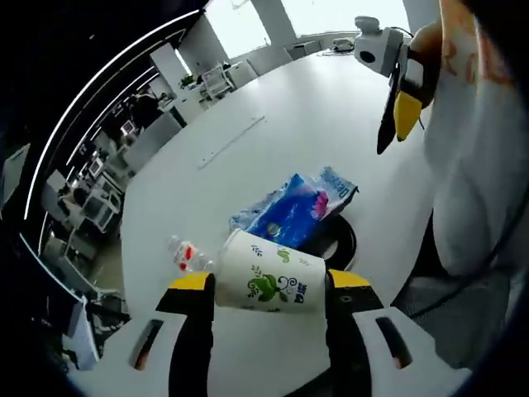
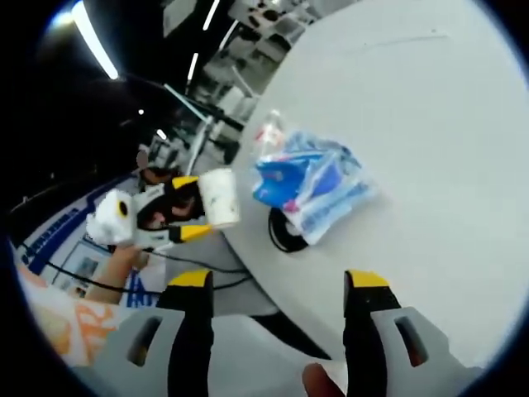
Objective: Arrange the tabletop items into an orderly group along one side of the table until the central work area is clear of visible clutter.
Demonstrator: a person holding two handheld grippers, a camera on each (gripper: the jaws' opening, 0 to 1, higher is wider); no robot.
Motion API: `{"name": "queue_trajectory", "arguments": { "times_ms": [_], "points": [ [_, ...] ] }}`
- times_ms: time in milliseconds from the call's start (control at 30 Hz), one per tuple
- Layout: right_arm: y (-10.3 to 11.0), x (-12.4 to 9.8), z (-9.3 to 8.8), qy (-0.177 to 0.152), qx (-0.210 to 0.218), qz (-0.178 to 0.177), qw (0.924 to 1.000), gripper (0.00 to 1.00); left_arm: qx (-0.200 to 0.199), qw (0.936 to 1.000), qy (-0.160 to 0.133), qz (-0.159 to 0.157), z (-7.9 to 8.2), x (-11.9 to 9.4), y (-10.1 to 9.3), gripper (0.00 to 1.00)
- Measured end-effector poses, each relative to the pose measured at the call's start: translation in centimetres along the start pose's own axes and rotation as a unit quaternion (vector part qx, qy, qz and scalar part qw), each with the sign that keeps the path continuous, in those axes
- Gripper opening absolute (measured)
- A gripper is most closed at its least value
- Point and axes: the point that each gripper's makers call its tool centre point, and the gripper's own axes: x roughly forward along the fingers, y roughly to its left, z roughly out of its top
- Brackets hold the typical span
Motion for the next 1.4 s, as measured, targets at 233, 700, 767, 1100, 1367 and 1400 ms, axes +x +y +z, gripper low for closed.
{"name": "queue_trajectory", "arguments": {
  "times_ms": [233,700,767,1100,1367,1400],
  "points": [
    [1.5,-0.5,1.4,-0.034,-0.014,0.024,0.999,0.62,0.039,0.998,-0.05,0.001,4.9,0.1,0.7,0.54],
    [4.3,-1.7,7.6,-0.107,-0.045,0.072,0.9906,0.62,0.11,0.9857,-0.123,-0.034,11.9,1.1,-0.9,0.54],
    [4.8,-1.9,8.3,-0.112,-0.045,0.08,0.9894,0.62,0.118,0.9835,-0.131,-0.041,12.8,1.2,-1.5,0.54],
    [4.8,-2.2,10.5,-0.126,-0.084,0.057,0.9868,0.67,0.14,0.9778,-0.143,-0.062,14.7,3.0,-3.3,0.54],
    [4.6,-0.8,10.2,-0.09,-0.124,0.028,0.9878,0.65,0.124,0.9745,-0.17,-0.078,16.6,3.3,-4.6,0.54],
    [4.5,-0.7,10.1,-0.086,-0.126,0.026,0.988,0.63,0.123,0.9746,-0.17,-0.078,16.7,3.4,-4.6,0.54]
  ]
}}
